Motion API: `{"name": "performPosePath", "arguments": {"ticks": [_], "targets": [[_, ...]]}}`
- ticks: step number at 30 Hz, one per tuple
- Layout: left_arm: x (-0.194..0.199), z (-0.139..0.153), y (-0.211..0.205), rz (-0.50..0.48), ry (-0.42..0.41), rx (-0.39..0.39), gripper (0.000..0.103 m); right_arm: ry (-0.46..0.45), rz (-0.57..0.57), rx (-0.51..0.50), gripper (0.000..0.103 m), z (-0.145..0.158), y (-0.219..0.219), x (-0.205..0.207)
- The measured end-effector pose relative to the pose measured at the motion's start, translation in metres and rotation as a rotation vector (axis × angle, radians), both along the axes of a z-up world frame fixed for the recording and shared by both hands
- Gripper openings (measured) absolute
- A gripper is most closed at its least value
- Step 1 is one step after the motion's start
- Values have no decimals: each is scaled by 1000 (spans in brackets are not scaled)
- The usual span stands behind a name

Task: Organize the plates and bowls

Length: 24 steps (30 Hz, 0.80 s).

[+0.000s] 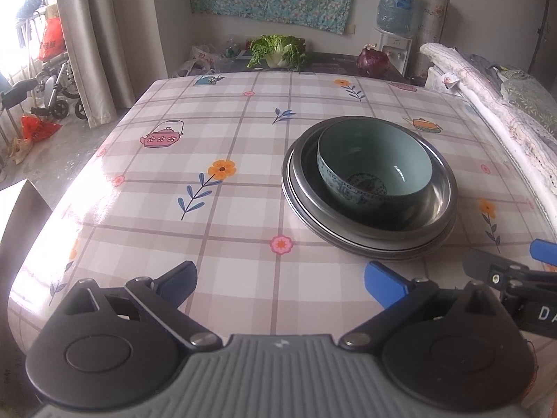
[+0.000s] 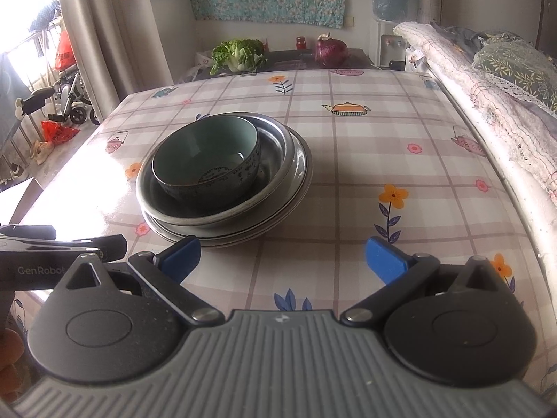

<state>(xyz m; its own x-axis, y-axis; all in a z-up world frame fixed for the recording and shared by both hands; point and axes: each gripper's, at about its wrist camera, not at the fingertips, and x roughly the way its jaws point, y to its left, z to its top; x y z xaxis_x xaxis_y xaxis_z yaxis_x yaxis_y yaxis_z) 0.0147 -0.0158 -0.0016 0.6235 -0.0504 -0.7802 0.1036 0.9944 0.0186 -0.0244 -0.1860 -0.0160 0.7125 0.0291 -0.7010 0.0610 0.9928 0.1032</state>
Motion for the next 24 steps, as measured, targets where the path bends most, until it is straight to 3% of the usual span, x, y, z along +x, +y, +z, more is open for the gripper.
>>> {"name": "performPosePath", "arguments": {"ticks": [24], "targets": [[-2, -2, 4, 6, 12, -1, 103, 8, 14, -10, 102, 0, 5, 2]]}}
